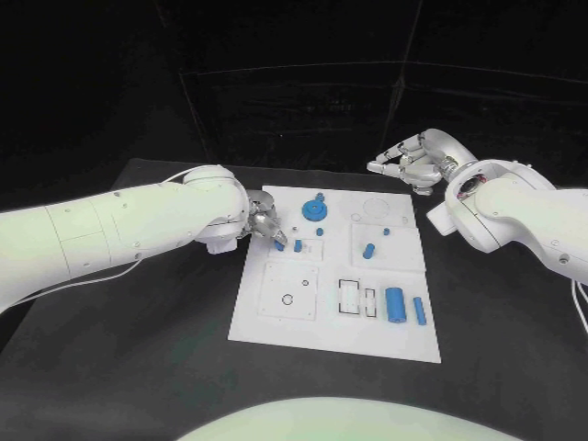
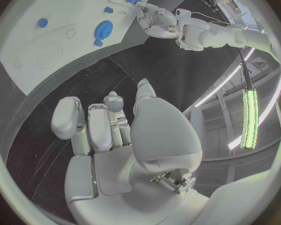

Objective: Assemble the parts on the task board

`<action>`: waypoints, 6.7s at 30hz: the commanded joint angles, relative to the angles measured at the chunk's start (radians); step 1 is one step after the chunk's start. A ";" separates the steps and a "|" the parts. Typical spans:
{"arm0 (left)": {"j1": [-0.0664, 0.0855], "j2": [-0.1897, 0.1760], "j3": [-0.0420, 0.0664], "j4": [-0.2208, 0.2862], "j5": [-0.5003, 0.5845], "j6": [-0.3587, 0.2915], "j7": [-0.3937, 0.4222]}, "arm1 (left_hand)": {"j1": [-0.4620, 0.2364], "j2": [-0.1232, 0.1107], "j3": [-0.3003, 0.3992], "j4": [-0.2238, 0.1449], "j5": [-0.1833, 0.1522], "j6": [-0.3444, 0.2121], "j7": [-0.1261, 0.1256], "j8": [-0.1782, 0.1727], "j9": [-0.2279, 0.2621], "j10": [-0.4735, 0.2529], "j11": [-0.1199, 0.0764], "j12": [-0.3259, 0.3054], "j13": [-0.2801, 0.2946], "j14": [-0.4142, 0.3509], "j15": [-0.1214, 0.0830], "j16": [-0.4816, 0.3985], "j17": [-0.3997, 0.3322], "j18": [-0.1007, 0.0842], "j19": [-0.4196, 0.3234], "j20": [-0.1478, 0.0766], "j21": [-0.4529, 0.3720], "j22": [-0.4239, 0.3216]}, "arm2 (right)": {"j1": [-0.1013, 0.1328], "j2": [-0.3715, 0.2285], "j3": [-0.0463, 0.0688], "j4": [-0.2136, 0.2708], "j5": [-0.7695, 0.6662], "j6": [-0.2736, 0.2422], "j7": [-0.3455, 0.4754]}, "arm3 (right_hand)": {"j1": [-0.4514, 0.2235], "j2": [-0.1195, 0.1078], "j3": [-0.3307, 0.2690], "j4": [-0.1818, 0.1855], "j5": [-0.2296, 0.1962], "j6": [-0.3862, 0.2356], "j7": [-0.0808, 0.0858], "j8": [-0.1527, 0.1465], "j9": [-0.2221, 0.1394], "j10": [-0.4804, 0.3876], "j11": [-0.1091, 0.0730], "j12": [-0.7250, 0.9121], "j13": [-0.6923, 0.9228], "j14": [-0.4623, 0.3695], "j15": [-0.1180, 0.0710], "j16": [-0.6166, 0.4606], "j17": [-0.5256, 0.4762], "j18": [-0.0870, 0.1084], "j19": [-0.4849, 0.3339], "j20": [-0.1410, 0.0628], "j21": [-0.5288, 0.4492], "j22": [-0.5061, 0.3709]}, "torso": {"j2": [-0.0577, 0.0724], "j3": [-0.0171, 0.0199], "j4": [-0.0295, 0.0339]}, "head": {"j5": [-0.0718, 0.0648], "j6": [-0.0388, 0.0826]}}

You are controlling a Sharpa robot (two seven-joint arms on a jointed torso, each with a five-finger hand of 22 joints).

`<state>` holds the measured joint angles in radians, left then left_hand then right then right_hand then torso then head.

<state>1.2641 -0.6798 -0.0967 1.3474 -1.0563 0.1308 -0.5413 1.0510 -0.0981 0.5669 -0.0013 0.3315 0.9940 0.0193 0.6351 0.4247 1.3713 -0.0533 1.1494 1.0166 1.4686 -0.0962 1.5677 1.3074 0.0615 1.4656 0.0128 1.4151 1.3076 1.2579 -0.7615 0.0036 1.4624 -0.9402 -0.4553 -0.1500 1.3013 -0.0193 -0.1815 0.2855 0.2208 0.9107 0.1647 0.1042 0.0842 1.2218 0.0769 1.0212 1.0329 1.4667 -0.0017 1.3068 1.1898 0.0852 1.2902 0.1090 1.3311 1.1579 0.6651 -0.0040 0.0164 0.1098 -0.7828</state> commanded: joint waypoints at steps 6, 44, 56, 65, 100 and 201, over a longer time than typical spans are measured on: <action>-0.004 0.003 -0.003 0.002 0.000 0.018 -0.011 | -0.039 0.003 -0.031 0.028 0.001 0.026 -0.003 -0.007 -0.008 0.013 0.002 0.009 0.005 0.102 -0.006 0.003 0.263 -0.017 0.043 -0.005 0.007 0.067 | 0.002 0.000 0.001 0.001 0.001 0.003 0.008 | -0.001 0.012 -0.005 0.002 0.003 -0.007 -0.002 0.006 0.001 -0.003 -0.001 0.004 -0.001 0.026 0.000 -0.002 -0.001 0.009 -0.005 0.000 -0.005 -0.001 | 0.001 0.0001 -0.0005 | 0.000 -0.002; -0.004 -0.028 -0.001 0.024 0.001 -0.093 0.024 | -0.083 0.011 -0.362 0.169 -0.160 0.051 -0.001 -0.032 -0.041 0.008 0.003 0.006 0.010 0.102 -0.007 0.003 0.263 -0.015 0.041 -0.006 -0.002 0.066 | 0.002 0.000 0.001 0.000 0.001 0.002 0.011 | -0.001 0.013 -0.008 0.002 0.004 -0.008 -0.002 0.007 0.001 -0.004 -0.001 0.004 -0.003 0.026 0.000 -0.004 -0.003 0.009 -0.006 0.000 -0.007 -0.004 | 0.000 -0.0008 0.0002 | -0.003 -0.002; -0.003 -0.049 0.000 0.028 0.097 -0.274 0.212 | 0.019 0.036 -0.437 0.186 -0.143 -0.057 0.043 -0.072 -0.059 -0.200 0.040 -0.271 -0.308 0.076 0.017 -0.049 0.177 0.038 -0.055 0.010 -0.224 -0.180 | 0.002 -0.002 0.001 -0.001 0.003 0.002 0.011 | -0.001 0.013 -0.008 0.002 0.004 -0.008 -0.002 0.007 0.001 -0.004 -0.001 0.004 -0.003 0.026 0.000 -0.004 -0.003 0.009 -0.006 0.000 -0.007 -0.004 | 0.000 0.0003 -0.0003 | -0.006 0.001; -0.002 0.001 -0.003 -0.006 0.072 -0.321 0.509 | 0.288 0.038 -0.341 0.069 -0.152 -0.223 0.143 -0.155 -0.129 -0.506 0.142 -0.534 -0.507 -0.241 0.107 -0.509 -0.405 0.113 -0.324 0.086 -0.736 -0.651 | 0.002 -0.001 0.001 -0.005 0.004 0.002 0.011 | -0.001 0.014 -0.009 0.002 0.005 -0.008 -0.002 0.007 0.001 -0.004 -0.001 0.004 -0.004 0.026 0.000 -0.004 -0.003 0.009 -0.006 0.000 -0.007 -0.004 | 0.001 -0.0003 -0.0021 | -0.013 0.010; -0.021 0.200 -0.057 -0.190 -0.315 -0.271 0.463 | 0.336 0.004 -0.303 -0.016 -0.224 -0.023 0.125 -0.400 -0.349 -0.389 0.139 -0.776 -0.909 0.011 0.094 -0.208 -0.170 0.079 -0.048 0.081 -0.504 -0.446 | 0.002 0.010 0.001 -0.007 0.006 0.006 0.013 | 0.000 0.015 -0.009 0.002 0.006 -0.008 -0.002 0.007 0.002 -0.005 -0.001 0.004 -0.004 0.026 0.000 -0.004 -0.003 0.009 -0.006 0.000 -0.007 -0.004 | 0.001 0.0002 -0.0010 | -0.030 0.013; -0.032 0.054 0.000 -0.129 -0.210 -0.187 0.443 | 0.314 0.034 -0.152 -0.049 -0.238 0.101 0.100 -0.421 -0.351 -0.231 0.105 -0.821 -0.946 0.016 0.065 -0.207 -0.212 0.056 -0.020 0.054 -0.377 -0.301 | 0.001 0.020 0.000 -0.026 0.011 0.015 0.015 | 0.002 0.021 -0.012 0.002 0.011 -0.008 -0.003 0.009 0.002 -0.003 -0.002 0.007 -0.003 0.026 -0.001 -0.006 -0.003 0.010 -0.006 0.000 -0.009 -0.006 | -0.001 -0.0002 0.0013 | -0.032 0.022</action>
<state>1.2314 -0.6275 -0.0976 1.2189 -1.2718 -0.0711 -0.0926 1.3714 -0.0662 0.4071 -0.0513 0.0958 1.0898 0.1193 0.2120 0.0722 1.1327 0.0519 0.3328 0.0715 1.4687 -0.0248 1.3623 1.0960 0.1317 1.4425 0.0680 1.0317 1.0061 1.2571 -0.7422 0.0030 1.4339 -0.9306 -0.4442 -0.1425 1.3053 -0.0076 -0.1870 0.2854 0.2270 0.9074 0.1614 0.1073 0.0846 1.2217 0.0769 1.0251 1.0299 1.4667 -0.0017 1.3068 1.1875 0.0853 1.2902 0.1090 1.3273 1.1528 0.6644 -0.0040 0.0170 0.0777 -0.7603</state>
